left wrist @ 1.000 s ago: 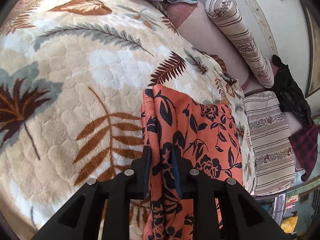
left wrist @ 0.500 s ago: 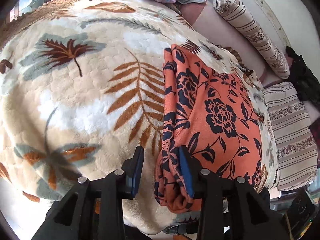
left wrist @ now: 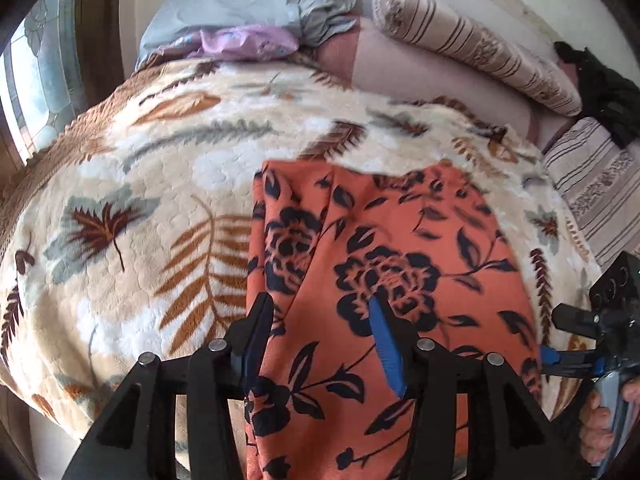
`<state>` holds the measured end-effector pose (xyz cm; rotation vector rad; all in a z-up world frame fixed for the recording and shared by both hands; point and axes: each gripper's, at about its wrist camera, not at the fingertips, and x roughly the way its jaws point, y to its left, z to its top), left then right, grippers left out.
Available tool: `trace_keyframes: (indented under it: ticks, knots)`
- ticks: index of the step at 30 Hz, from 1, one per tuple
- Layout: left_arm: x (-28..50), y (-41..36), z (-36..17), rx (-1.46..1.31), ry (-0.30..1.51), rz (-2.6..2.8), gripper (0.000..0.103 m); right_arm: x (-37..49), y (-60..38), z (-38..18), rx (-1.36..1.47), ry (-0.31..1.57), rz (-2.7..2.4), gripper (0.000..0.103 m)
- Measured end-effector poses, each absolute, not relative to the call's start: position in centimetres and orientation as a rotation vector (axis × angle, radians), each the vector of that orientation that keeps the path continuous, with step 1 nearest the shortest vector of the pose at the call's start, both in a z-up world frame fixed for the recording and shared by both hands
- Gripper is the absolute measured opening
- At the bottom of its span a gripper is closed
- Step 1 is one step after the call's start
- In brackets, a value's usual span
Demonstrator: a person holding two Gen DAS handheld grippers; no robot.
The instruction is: Fold small clothes
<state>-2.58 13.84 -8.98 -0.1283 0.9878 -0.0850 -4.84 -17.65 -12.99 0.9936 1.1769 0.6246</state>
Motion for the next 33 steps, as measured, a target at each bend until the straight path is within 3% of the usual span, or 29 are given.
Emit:
trace_keyframes:
  ticks: [1,2,3,6,10,12,13,18,21,22,23,25,27,31,33]
  knots:
    - [-2.4,14.1,-10.3,-0.138,1.03,-0.068,0.051,-4.1,-17.2,-13.8,0.992,1.213,0.634,0.078]
    - [-2.5,14.4,-10.9,-0.155,1.016,-0.066,0.051,-3.8,-16.6,-14.1,0.957,1.23,0.62,0.055]
    - [-2.7,14.8,-11.1,-0.171,1.004,-0.075,0.051,-4.0,-16.2,-13.6,0.891,1.219,0.607,0.044]
    - [-2.7,15.2,-11.2,-0.178,1.007,-0.099,0.051,-5.5,-15.3,-11.7,0.737,1.148,0.564,0.035]
    - [-2.5,14.8,-11.5,-0.155,1.007,-0.11,0.053,-5.1,-16.2,-15.0,0.893,1.177,0.559,0.037]
    - [-2.5,14.8,-11.4,-0.162,1.009,-0.112,0.053,-5.3,-16.2,-13.5,0.875,1.164,0.57,0.06]
    - [-2.6,14.9,-11.4,-0.168,1.007,-0.116,0.053,-5.3,-16.4,-12.4,0.867,1.134,0.589,0.066]
    - [-2.6,15.1,-11.5,-0.182,0.998,-0.118,0.053,-1.7,-17.2,-10.5,0.916,1.069,0.628,0.08]
    - [-2.8,15.3,-11.5,-0.192,0.994,-0.122,0.053,1.1,-17.1,-13.8,1.005,1.169,0.608,0.079]
    - [-2.8,15.3,-11.6,-0.195,0.994,-0.122,0.053,1.5,-16.7,-14.5,0.989,1.195,0.6,0.073]
    - [-2.8,15.5,-11.6,-0.199,0.996,-0.122,0.053,1.1,-16.2,-14.0,0.933,1.186,0.592,0.051]
    - [-2.9,15.7,-11.6,-0.208,0.995,-0.129,0.053,-0.2,-15.8,-12.2,0.824,1.129,0.587,0.039]
    - [-2.9,15.7,-11.8,-0.208,0.987,-0.138,0.054,-0.7,-16.2,-12.6,0.8,1.127,0.537,0.035]
    - [-2.7,15.5,-11.8,-0.19,0.99,-0.143,0.055,-0.6,-16.9,-14.4,0.893,1.147,0.505,0.04]
    - [-2.6,15.9,-11.9,-0.211,0.99,-0.156,0.055,-0.4,-16.8,-12.8,0.886,1.127,0.522,0.069]
